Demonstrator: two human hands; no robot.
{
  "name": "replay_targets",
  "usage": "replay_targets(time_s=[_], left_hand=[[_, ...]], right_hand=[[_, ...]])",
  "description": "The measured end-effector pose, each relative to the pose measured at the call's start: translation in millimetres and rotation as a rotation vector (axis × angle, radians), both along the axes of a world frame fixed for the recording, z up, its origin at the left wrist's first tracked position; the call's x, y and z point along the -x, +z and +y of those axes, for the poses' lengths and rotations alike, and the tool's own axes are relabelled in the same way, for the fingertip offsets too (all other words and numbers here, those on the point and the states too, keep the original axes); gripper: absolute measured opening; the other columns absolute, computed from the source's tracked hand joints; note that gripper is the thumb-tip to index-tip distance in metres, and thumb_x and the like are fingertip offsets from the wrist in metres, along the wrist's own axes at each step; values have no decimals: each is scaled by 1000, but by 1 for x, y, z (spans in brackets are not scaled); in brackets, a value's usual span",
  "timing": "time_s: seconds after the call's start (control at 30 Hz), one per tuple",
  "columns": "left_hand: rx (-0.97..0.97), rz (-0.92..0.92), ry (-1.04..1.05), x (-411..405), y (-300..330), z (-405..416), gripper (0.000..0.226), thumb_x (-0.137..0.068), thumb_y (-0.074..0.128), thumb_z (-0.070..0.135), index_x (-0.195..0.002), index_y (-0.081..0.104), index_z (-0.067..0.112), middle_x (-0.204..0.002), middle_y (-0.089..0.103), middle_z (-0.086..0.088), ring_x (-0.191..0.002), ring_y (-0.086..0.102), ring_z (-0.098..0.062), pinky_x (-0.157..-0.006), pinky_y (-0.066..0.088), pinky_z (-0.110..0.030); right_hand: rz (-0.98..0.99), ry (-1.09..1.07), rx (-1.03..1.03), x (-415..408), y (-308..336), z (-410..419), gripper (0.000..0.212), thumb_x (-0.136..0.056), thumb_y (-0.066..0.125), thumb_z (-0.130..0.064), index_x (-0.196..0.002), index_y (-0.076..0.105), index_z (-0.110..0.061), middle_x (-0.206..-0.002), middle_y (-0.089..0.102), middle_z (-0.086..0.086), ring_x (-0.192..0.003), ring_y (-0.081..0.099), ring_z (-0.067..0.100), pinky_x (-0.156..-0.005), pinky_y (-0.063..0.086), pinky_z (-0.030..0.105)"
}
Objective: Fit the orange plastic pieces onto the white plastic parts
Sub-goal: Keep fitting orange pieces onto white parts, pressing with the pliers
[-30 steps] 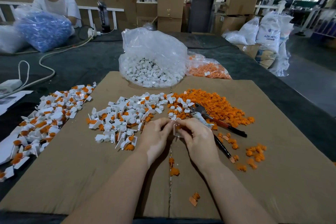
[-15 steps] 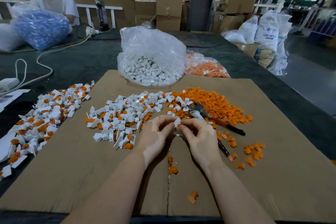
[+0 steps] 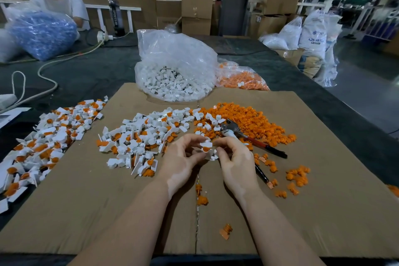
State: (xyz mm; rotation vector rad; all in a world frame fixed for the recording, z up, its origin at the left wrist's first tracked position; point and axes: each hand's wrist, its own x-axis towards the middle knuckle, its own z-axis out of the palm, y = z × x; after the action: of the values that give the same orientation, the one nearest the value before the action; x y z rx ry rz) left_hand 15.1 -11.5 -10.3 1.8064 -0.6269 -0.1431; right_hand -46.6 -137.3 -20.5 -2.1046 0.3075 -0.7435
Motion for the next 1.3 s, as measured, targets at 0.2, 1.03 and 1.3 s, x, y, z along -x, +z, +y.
replay_targets(time_s=[0.2,1.03,1.3], left_hand=[[3,-6,-6,-1,-1,-1,32,-79,69,7,-90,58,35,-94,62,5,-75,55,-9,-66,45,-9],[-489,-122,411,-7,-7,-14,48,-93,39,1,-141,36,8,-152,21,-6,-139,14,-23,-111,17,-27],[-455,-372,342,-3,-11,-12,37,-92,53,16,-130,52,18,-138,41,-1,-129,25,-17,-107,22,-26]], right_hand=[[-24,46,143,2,1,3,16,-84,63,-4,-93,68,-16,-88,57,-14,-83,54,-5,-73,42,5],[23,-79,193,4,3,4,16,-87,60,-4,-97,70,-11,-94,65,-2,-93,57,12,-83,46,24],[33,-84,259,3,4,4,15,-86,61,-4,-96,70,-10,-93,66,0,-91,58,13,-80,42,19]])
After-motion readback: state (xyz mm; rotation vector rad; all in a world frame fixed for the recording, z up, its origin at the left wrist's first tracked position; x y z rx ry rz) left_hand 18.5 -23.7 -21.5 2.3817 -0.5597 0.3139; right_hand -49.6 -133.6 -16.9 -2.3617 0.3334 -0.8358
